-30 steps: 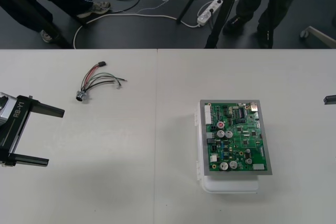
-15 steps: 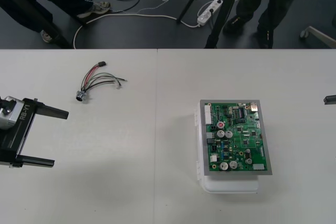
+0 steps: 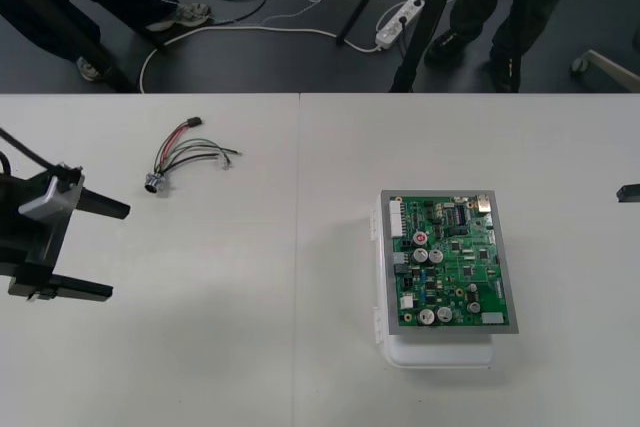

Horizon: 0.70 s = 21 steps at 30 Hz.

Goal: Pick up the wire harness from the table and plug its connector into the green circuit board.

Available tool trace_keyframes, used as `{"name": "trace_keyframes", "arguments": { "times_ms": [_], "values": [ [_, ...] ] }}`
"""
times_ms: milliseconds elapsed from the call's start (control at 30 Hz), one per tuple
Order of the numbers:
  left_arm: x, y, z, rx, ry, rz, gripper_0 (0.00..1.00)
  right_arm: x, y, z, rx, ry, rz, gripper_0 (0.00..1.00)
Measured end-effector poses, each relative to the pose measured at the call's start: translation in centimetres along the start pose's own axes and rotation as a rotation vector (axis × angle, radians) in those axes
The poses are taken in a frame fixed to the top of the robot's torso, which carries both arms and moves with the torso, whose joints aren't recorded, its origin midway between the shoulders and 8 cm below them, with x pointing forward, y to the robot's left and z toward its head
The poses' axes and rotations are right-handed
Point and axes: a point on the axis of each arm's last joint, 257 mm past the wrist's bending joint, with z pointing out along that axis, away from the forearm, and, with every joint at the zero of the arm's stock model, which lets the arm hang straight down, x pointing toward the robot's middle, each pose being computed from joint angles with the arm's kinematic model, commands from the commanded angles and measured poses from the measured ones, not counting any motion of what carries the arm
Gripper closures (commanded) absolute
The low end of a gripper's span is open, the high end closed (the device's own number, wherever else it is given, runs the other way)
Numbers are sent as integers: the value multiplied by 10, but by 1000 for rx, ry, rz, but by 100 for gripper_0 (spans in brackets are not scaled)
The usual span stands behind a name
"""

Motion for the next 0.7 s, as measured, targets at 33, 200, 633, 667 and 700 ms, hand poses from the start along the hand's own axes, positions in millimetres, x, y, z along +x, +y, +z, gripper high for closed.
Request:
{"name": "trace_keyframes", "arguments": {
  "times_ms": [33, 200, 633, 667, 700],
  "values": [
    [1, 2, 0, -9, 16, -39, 0, 1, 0, 0, 1, -1, 3, 0],
    [8, 18, -3, -65, 88, -124, 0, 0, 4, 0, -5, -13, 21, 0],
    [10, 58, 10, -158, 247, -222, 0, 3, 4, 0, 67, -66, 169, 0],
    [9, 61, 12, -163, 248, -271, 0, 5, 3, 1, 75, -70, 181, 0],
    [9, 64, 14, -171, 249, -336, 0, 6, 2, 2, 88, -76, 194, 0]
  ]
}}
